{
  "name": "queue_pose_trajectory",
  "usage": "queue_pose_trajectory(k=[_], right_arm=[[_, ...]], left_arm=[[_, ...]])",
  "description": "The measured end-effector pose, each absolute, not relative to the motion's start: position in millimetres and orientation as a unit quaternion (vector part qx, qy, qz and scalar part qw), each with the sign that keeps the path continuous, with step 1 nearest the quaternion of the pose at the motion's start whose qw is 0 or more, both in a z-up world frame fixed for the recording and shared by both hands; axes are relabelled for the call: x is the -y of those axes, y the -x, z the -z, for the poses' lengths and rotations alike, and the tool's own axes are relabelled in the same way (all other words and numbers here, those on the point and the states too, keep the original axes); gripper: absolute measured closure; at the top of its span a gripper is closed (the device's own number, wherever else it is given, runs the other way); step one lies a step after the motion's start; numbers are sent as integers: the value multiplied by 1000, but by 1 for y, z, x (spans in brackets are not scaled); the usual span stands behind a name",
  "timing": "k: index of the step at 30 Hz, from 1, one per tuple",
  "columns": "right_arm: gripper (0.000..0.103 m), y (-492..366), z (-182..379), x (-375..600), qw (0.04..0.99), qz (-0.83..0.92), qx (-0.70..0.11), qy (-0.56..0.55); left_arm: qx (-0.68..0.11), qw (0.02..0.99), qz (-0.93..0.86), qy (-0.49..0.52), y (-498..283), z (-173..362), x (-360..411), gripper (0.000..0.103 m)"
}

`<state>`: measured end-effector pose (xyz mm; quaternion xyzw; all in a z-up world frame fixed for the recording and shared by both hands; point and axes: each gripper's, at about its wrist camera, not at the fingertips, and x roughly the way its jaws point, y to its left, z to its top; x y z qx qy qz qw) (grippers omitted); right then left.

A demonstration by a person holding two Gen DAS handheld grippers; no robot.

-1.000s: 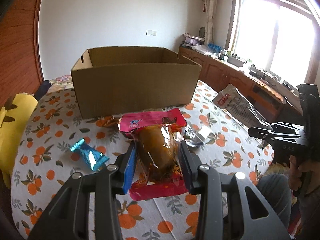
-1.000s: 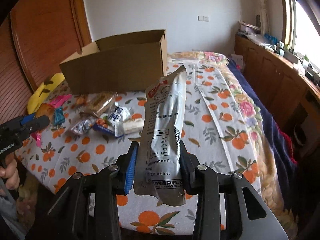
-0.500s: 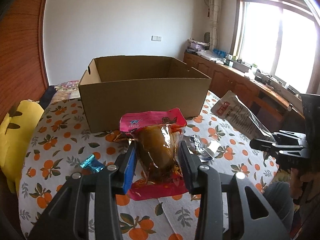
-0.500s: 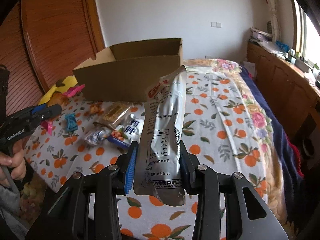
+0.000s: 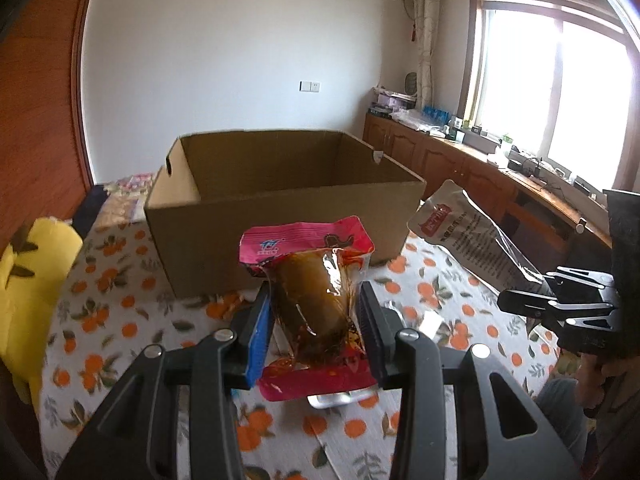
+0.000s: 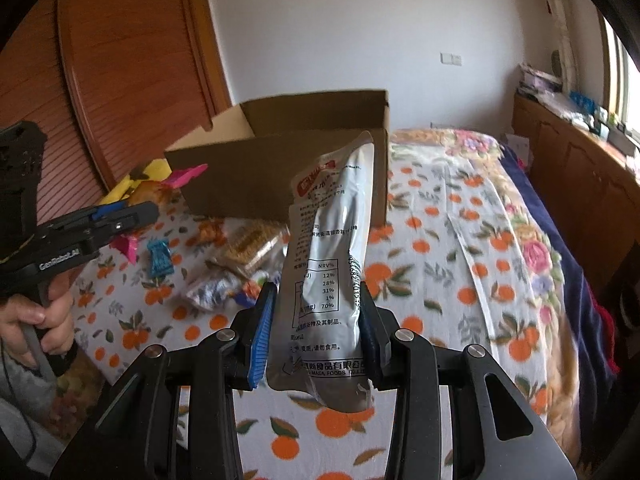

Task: Organize snacks
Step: 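Carry both held packets into the cardboard box and open both tools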

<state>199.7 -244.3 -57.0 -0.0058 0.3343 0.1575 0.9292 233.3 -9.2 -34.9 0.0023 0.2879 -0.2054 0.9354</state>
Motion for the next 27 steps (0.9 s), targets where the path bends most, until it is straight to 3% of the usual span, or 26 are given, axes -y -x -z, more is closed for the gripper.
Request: queue_pose_trajectory(k=[12,27], right_arm=[[66,-274,15,218,936,-201,-284,45],[66,-385,20,195,933,-218,-282,50]], left_arm=[[-248,949,192,-28,-307,-8,0,64],[-244,951,186,-26,-398,7,-2,63]])
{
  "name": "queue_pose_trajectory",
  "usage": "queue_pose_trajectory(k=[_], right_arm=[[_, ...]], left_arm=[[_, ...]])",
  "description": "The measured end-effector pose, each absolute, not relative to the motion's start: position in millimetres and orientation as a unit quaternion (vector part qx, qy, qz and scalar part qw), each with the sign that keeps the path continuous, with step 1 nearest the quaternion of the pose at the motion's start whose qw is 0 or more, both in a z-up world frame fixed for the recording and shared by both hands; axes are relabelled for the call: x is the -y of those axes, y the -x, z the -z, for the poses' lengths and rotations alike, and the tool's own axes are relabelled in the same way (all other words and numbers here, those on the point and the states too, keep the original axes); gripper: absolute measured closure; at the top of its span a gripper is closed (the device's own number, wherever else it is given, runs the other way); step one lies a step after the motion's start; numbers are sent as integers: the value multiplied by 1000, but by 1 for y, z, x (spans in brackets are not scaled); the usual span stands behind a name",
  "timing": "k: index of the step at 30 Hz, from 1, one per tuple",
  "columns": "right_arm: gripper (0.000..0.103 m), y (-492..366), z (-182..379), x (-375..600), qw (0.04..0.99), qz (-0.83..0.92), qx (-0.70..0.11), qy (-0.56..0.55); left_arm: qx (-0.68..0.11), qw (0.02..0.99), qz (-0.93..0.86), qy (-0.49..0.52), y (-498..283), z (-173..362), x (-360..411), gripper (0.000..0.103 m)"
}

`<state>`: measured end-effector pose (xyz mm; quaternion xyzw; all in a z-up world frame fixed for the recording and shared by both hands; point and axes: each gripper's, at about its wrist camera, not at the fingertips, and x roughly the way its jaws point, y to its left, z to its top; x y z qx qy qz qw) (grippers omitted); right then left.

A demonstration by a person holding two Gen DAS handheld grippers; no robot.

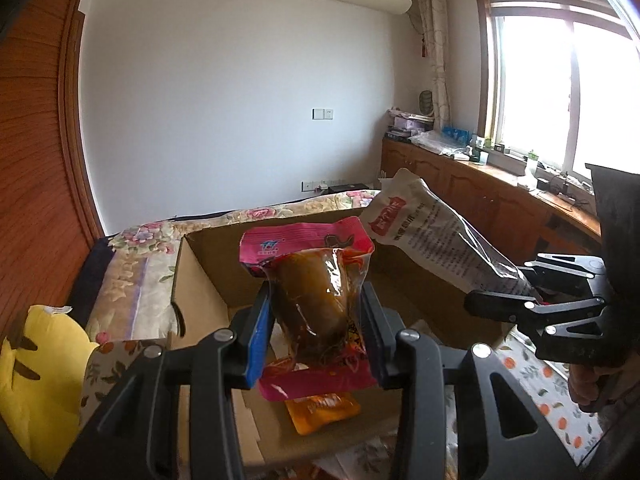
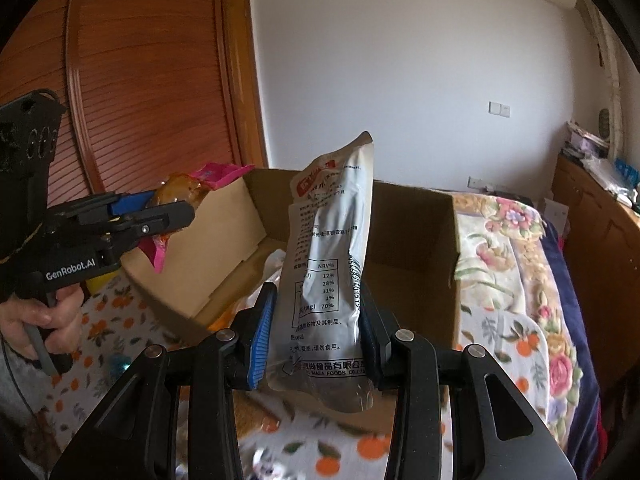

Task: Organize snacks
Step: 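Carry both held packets into the cardboard box and open both tools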

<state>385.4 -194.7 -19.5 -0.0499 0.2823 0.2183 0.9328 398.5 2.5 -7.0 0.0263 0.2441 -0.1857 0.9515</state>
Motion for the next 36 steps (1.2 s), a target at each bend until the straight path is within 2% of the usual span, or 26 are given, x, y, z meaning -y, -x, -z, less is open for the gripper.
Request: queue_pose_trajectory(k=[12,17,20,24,36], right_arm=[[64,-422,46,197,932,-215,-291,28],[51,-420,47,186,931,-215,-291,45],[47,-417,47,183,931,-214,-290,52],[47,-416,44,185,934,-209,-287,47],[46,-383,22,203,943,-192,-271,25]], left_arm=[[-276,943,188,-14,-430,35,1,61],[-271,943,194,-16,-425,31,4,59],[-271,943,191,-18,-424,30,4,55],[-259,947,189,-27,-420,27,7,46],[-245,949,196,-43,-398,13,9,42]])
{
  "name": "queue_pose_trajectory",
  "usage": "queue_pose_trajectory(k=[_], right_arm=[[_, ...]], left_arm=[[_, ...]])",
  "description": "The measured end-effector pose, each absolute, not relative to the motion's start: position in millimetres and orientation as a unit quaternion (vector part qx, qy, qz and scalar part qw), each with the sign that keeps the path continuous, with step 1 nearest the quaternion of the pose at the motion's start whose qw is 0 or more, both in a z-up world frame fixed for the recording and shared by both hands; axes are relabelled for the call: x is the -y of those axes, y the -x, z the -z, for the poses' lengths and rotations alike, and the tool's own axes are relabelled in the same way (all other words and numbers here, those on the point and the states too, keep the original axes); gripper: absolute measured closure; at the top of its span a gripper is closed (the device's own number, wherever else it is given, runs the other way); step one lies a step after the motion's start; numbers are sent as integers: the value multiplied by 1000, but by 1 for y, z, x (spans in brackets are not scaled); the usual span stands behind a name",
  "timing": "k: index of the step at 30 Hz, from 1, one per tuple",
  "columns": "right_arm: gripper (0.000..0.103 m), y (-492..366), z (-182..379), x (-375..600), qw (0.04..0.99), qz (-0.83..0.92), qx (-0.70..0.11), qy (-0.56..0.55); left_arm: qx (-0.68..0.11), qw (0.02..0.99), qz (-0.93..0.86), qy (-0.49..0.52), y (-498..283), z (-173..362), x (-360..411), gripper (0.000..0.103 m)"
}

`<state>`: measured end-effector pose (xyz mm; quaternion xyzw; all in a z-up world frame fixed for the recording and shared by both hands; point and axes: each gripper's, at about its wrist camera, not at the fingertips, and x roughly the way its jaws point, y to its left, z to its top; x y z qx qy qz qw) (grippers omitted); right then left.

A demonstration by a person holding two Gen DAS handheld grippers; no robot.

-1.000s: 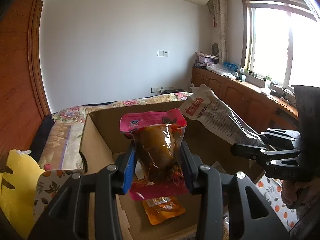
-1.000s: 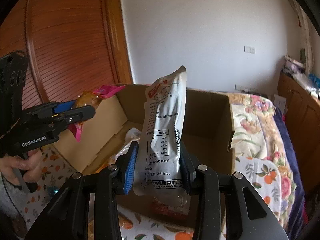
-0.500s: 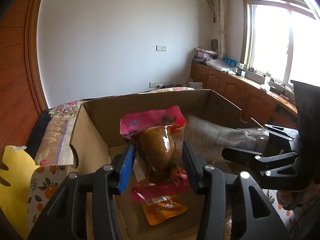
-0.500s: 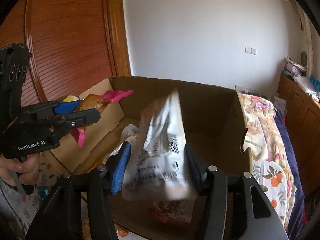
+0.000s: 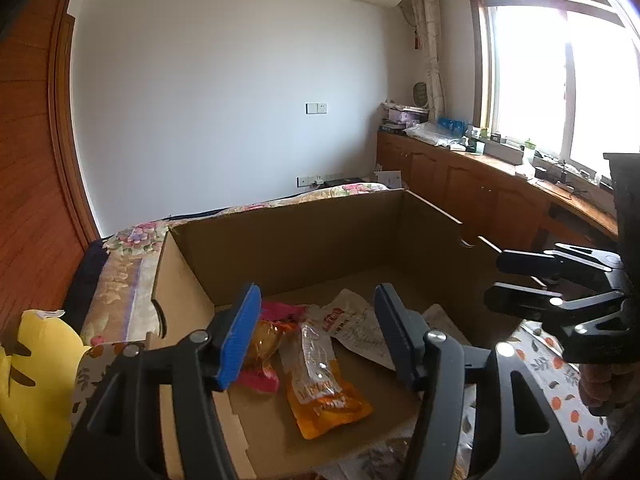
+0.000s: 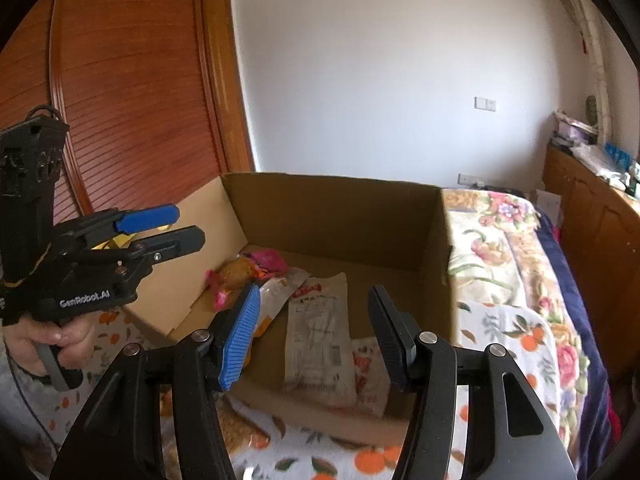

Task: Organize snacks
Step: 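Carry both held packets into the cardboard box and open both tools, then withdraw both tools and lower the right tool onto the rice-cracker tray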

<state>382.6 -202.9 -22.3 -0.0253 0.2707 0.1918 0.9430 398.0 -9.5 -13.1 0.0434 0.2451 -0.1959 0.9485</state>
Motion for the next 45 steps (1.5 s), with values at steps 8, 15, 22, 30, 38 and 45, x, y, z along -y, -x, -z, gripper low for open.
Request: queue_pose_trajectory(k=[8,15,22,30,38,45], right_arm=[[46,-336,18,207,941,-190,-279,20],[46,-315,34,197,930,-196,-310,7],[45,-303,61,172,916,-199,-347,8],[34,-312,95,150,899,-190,-395,9],[34,-327,121,136,880,-185,-437,0],[34,-346,133,124,871,-180,-457,6]], left_arm=[[-257,946,192,-50,-361,16,2,41],[-272,943,183,-48,-328,31,-10,40],[-299,937,175,-49,-302,57,-27,40],[-333,929,158,-31,-285,81,-50,40],[-355,921,157,-18,-276,101,-53,40],[-366,916,164,-10,-272,112,-47,40]])
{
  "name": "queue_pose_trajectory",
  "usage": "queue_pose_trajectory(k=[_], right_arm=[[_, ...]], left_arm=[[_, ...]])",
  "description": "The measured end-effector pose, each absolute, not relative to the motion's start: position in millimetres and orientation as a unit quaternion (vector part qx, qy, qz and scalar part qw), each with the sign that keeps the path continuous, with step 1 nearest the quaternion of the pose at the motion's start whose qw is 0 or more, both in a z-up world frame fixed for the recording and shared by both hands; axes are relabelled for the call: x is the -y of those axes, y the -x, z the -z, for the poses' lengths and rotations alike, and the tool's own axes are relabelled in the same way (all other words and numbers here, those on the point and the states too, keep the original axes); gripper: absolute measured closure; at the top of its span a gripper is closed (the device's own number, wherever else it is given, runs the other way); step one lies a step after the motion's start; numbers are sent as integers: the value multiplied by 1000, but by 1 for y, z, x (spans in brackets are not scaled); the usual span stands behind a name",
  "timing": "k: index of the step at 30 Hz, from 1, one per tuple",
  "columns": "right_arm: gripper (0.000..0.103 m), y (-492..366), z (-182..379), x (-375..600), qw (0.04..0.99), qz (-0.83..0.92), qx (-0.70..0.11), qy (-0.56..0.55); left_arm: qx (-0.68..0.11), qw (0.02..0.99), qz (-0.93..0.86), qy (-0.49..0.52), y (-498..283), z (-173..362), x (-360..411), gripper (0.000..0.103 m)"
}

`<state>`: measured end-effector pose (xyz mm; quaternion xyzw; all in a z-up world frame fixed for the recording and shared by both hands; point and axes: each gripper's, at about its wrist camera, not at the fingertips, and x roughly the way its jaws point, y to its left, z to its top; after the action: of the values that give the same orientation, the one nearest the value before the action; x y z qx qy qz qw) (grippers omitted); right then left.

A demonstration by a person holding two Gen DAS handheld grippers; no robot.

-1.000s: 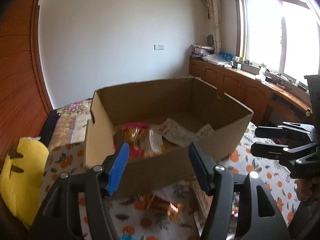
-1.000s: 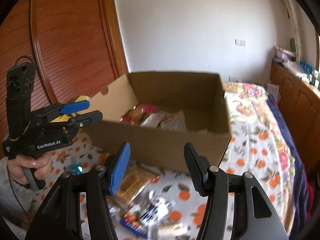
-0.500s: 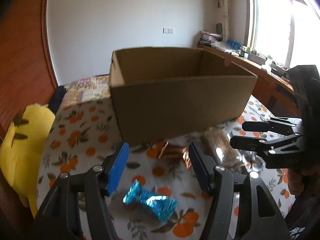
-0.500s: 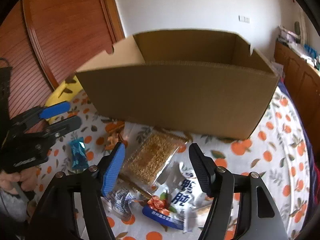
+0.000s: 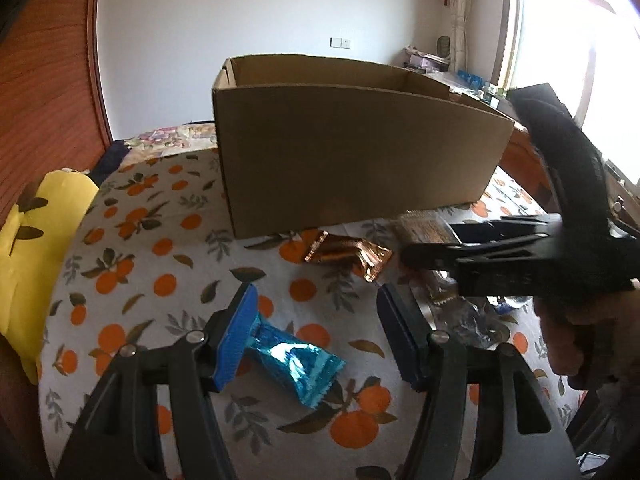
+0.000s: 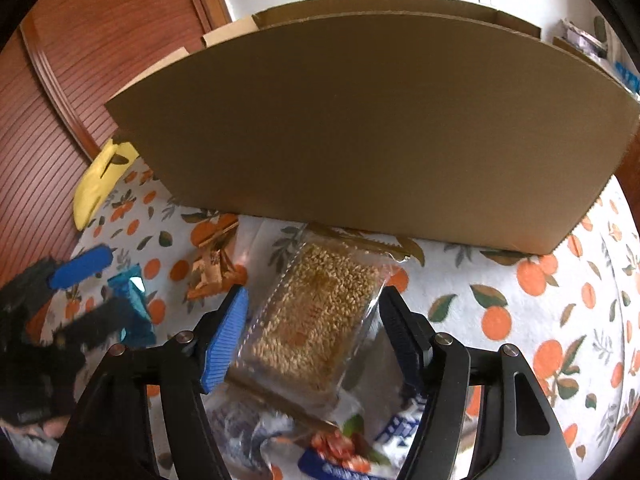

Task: Organize snacks
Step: 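Withdraw both tools and lower the right tool onto the rice-cracker tray, then grasp the rice-cracker tray with the right tool while the left tool grasps the silver pouch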

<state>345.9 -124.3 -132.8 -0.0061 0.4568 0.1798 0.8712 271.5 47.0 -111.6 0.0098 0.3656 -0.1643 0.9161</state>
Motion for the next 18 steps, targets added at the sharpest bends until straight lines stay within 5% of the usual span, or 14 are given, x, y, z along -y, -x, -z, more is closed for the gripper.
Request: queue_pose_trajectory(k=[4,8,18], right_arm=[[35,-348,135,120,873,-169,-456,38],[55,-344,133,120,877,-166,-448,51],[57,-313,102,147,899,-179,-398,26]], left_arm=[[-370,914,170,-4,-268,113,-42,40],[-375,909,184,6,-264,114,-30,40],[-408,883,230,17,-261,123,12,40]])
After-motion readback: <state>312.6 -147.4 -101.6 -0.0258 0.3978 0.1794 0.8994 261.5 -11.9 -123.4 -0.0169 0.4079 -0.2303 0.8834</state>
